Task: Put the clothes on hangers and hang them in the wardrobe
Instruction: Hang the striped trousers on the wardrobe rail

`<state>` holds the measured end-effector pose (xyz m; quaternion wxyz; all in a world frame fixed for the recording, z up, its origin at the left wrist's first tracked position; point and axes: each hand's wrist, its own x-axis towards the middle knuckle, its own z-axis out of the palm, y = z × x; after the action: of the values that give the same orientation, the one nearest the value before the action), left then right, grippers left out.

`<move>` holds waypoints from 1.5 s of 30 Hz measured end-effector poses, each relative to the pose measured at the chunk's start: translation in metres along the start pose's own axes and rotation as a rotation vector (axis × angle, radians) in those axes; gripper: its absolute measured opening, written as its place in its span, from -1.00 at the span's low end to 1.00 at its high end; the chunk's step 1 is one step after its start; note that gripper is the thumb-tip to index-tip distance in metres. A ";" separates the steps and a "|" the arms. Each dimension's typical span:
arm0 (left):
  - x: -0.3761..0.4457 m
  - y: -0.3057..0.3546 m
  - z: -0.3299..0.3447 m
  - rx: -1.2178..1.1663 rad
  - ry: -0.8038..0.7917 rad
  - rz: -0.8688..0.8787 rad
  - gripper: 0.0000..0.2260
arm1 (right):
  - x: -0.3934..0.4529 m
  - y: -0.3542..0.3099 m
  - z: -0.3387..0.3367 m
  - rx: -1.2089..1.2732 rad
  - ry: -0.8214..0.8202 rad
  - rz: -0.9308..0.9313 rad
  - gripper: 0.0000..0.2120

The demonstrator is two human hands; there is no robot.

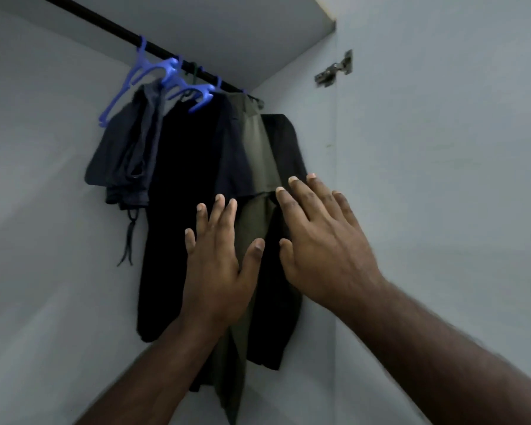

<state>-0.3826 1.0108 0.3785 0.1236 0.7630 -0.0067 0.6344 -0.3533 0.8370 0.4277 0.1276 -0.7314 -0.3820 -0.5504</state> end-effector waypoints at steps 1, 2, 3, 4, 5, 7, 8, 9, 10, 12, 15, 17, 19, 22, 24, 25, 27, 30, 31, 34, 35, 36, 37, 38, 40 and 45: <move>-0.004 0.017 0.010 -0.007 -0.008 0.016 -0.34 | -0.011 0.013 -0.007 -0.022 -0.006 0.007 -0.35; -0.008 0.035 0.020 -0.016 -0.013 0.031 -0.35 | -0.022 0.027 -0.013 -0.046 -0.016 0.015 -0.34; -0.012 0.055 0.032 -0.028 -0.016 0.043 -0.35 | -0.035 0.043 -0.021 -0.076 -0.026 0.022 -0.35; -0.016 0.075 0.043 -0.043 -0.017 0.047 -0.35 | -0.048 0.060 -0.029 -0.111 -0.034 0.028 -0.35; -0.021 0.097 0.055 -0.064 -0.019 0.045 -0.35 | -0.061 0.077 -0.038 -0.149 -0.041 0.037 -0.34; -0.030 0.141 0.079 -0.118 -0.036 0.040 -0.36 | -0.086 0.112 -0.061 -0.215 -0.050 0.070 -0.29; -0.035 0.162 0.092 -0.139 -0.047 0.046 -0.36 | -0.099 0.129 -0.073 -0.240 -0.049 0.088 -0.28; -0.042 0.184 0.104 -0.159 -0.059 0.056 -0.36 | -0.113 0.144 -0.085 -0.265 -0.049 0.104 -0.29; -0.048 0.207 0.116 -0.186 -0.070 0.070 -0.37 | -0.127 0.158 -0.097 -0.288 -0.050 0.114 -0.30; -0.062 0.251 0.138 -0.271 -0.104 0.105 -0.37 | -0.156 0.185 -0.121 -0.337 -0.058 0.139 -0.34; -0.077 0.313 0.165 -0.420 -0.157 0.161 -0.37 | -0.195 0.219 -0.156 -0.430 -0.083 0.199 -0.39; -0.087 0.351 0.181 -0.498 -0.184 0.208 -0.37 | -0.220 0.240 -0.177 -0.500 -0.087 0.246 -0.40; -0.098 0.388 0.197 -0.579 -0.210 0.255 -0.37 | -0.244 0.257 -0.197 -0.565 -0.091 0.310 -0.40; -0.117 0.439 0.216 -0.689 -0.241 0.323 -0.35 | -0.281 0.275 -0.227 -0.674 -0.123 0.424 -0.37; -0.130 0.473 0.224 -0.783 -0.271 0.366 -0.33 | -0.304 0.283 -0.248 -0.755 -0.148 0.507 -0.35; -0.138 0.492 0.227 -0.833 -0.284 0.385 -0.33 | -0.316 0.286 -0.260 -0.800 -0.161 0.545 -0.35; -0.156 0.526 0.231 -0.917 -0.304 0.429 -0.35 | -0.340 0.288 -0.281 -0.891 -0.197 0.604 -0.34; -0.186 0.577 0.227 -1.048 -0.344 0.488 -0.37 | -0.371 0.287 -0.317 -1.022 -0.237 0.683 -0.32; -0.194 0.590 0.226 -1.075 -0.356 0.504 -0.37 | -0.379 0.285 -0.327 -1.051 -0.246 0.705 -0.31; -0.220 0.643 0.206 -1.205 -0.389 0.555 -0.39 | -0.408 0.274 -0.372 -1.171 -0.274 0.781 -0.28; -0.229 0.663 0.196 -1.250 -0.403 0.570 -0.39 | -0.417 0.269 -0.390 -1.212 -0.277 0.796 -0.27; -0.237 0.681 0.185 -1.290 -0.411 0.585 -0.40 | -0.426 0.264 -0.407 -1.248 -0.275 0.810 -0.27; -0.245 0.700 0.174 -1.333 -0.418 0.600 -0.40 | -0.435 0.259 -0.425 -1.288 -0.272 0.821 -0.27; -0.253 0.719 0.162 -1.375 -0.427 0.614 -0.40 | -0.443 0.253 -0.444 -1.326 -0.276 0.838 -0.27; -0.269 0.755 0.137 -1.447 -0.436 0.641 -0.41 | -0.459 0.241 -0.480 -1.383 -0.303 0.880 -0.29; -0.305 0.844 0.063 -1.612 -0.453 0.667 -0.40 | -0.498 0.211 -0.579 -1.522 -0.355 0.945 -0.33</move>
<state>-0.5225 0.1358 0.2241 0.4264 0.5101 -0.6947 0.2747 -0.6659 0.1345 0.2368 -0.2378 -0.7722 0.4094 -0.4237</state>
